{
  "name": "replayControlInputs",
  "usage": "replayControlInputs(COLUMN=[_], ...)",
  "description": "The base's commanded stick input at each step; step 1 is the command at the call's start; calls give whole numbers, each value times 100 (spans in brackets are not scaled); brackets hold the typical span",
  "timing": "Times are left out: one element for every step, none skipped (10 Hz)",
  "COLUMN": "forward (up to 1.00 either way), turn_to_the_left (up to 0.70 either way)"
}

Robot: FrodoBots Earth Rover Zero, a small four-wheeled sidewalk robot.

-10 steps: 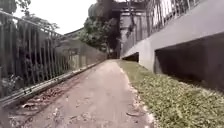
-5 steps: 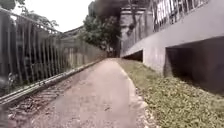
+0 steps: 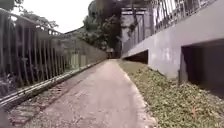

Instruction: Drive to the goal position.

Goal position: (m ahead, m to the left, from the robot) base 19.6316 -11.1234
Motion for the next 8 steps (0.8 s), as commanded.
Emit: replayControlInputs(forward=[100,100,100,100,100,100,100,100], turn_to_the_left=[0,0,0,0,0,0,0,0])
